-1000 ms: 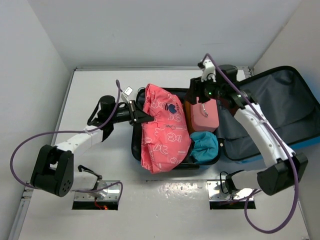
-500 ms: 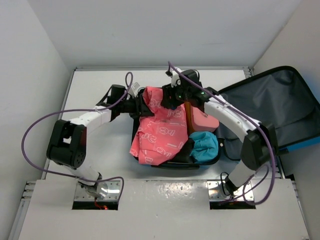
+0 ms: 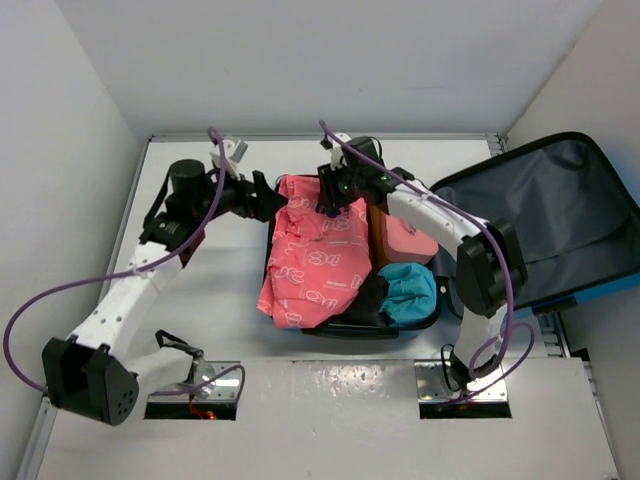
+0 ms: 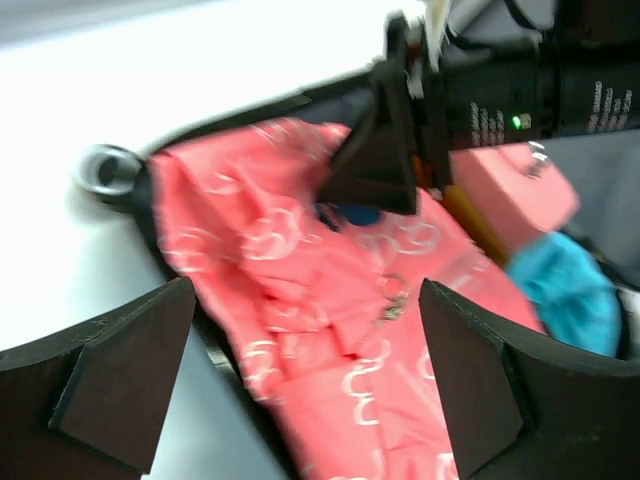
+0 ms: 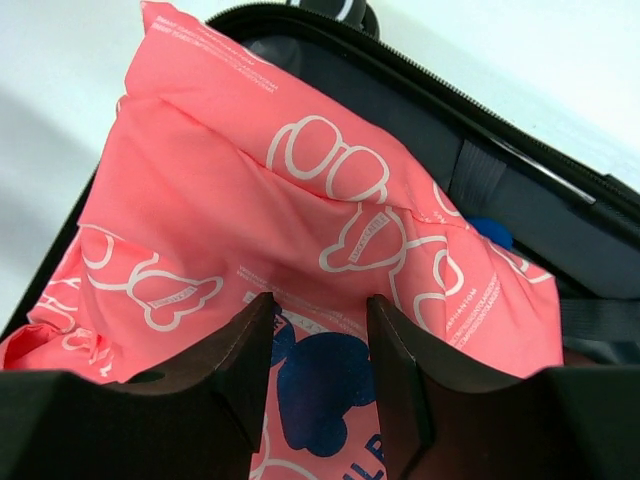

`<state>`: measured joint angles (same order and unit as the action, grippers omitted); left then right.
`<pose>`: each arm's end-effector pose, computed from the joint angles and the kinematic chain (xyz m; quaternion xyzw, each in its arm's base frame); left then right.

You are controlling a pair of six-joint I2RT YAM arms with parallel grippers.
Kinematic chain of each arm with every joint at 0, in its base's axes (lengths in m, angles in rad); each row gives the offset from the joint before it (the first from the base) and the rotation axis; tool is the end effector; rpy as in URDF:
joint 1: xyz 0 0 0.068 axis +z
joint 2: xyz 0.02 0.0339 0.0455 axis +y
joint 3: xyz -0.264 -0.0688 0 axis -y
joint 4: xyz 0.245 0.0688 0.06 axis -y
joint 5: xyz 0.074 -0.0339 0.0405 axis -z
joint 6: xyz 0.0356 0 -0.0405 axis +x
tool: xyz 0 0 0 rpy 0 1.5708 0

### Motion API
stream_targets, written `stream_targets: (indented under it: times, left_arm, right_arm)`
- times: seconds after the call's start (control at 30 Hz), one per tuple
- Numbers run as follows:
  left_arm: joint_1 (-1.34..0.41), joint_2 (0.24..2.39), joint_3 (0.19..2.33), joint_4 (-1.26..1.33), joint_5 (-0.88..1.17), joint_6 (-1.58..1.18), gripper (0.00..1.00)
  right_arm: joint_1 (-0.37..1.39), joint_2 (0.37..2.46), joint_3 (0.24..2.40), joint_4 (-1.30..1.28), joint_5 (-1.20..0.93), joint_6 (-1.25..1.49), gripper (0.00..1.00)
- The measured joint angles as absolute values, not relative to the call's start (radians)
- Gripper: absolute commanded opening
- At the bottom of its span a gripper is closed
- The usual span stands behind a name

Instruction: Pack the luggage

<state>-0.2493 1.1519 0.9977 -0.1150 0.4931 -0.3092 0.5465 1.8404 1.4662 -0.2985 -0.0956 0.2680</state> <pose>0.2531 -0.0818 0.3483 0.1247 0.7756 -0.3486 0.5112 0.3621 0.2242 0.2661 -0.1454 0.8882 0.2113 0.3811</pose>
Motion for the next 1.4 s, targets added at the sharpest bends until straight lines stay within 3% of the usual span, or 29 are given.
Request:
stream_targets:
  times: [0.47, 0.7, 1.07, 1.4]
  left_arm:
    - [-0.185, 1.01, 0.975, -0.217, 0.321, -0.18, 0.99]
    - [-0.158, 1.011, 0.975, -0.233, 0.288, -0.176, 0.99]
    - [-0.122, 1.021, 0.979, -0.295, 0.256, -0.131, 0.99]
    - [-0.117, 1.027, 0.979, -0.306, 0.252, -0.113, 0.99]
  right_arm:
    - [0.553, 1.829, 1.593, -0.165, -0.204, 0.325, 0.43]
    - [0.565, 2.001, 1.705, -0.115, -0.237, 0.349, 0.39]
    - [0.591, 2.169, 1.633, -0.194, -0.176, 0.289, 0.37]
    - [0.588, 2.173, 1.732, -0.294, -0.155, 0.232, 0.59]
